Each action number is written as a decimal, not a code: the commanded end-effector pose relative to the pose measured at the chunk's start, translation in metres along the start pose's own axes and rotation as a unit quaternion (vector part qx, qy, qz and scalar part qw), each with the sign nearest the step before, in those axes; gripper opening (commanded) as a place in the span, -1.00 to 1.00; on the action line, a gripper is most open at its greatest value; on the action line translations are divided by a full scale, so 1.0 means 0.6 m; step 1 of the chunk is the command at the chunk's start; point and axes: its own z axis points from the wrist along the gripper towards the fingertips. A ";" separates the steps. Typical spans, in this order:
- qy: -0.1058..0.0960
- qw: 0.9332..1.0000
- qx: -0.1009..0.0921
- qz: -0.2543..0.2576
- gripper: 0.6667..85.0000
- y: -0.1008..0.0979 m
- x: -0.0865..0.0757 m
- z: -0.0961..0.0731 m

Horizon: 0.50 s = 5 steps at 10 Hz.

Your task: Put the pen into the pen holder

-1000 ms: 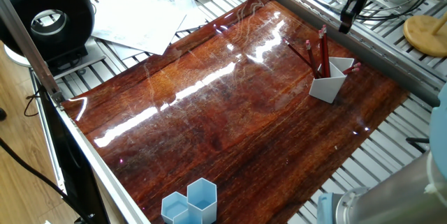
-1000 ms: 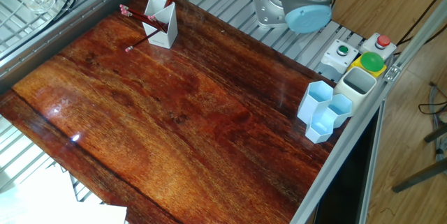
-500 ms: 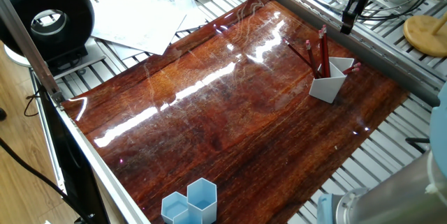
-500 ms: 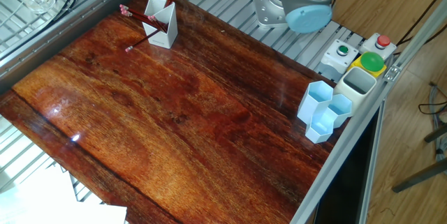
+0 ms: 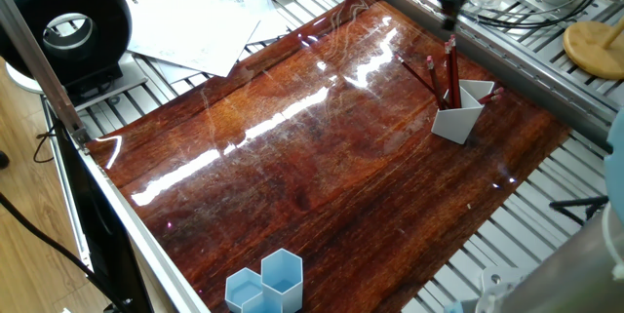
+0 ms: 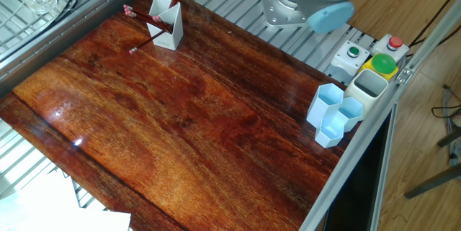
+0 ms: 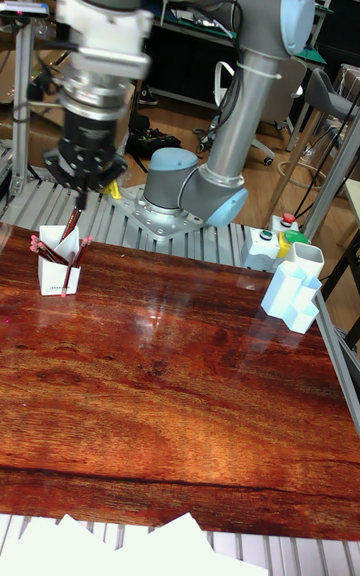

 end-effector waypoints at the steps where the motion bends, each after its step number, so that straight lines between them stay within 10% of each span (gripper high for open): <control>1: -0.006 1.000 0.026 0.005 -0.99 0.025 -0.058 0.007; 5: 0.033 0.998 0.034 -0.035 -0.99 -0.010 -0.004 0.008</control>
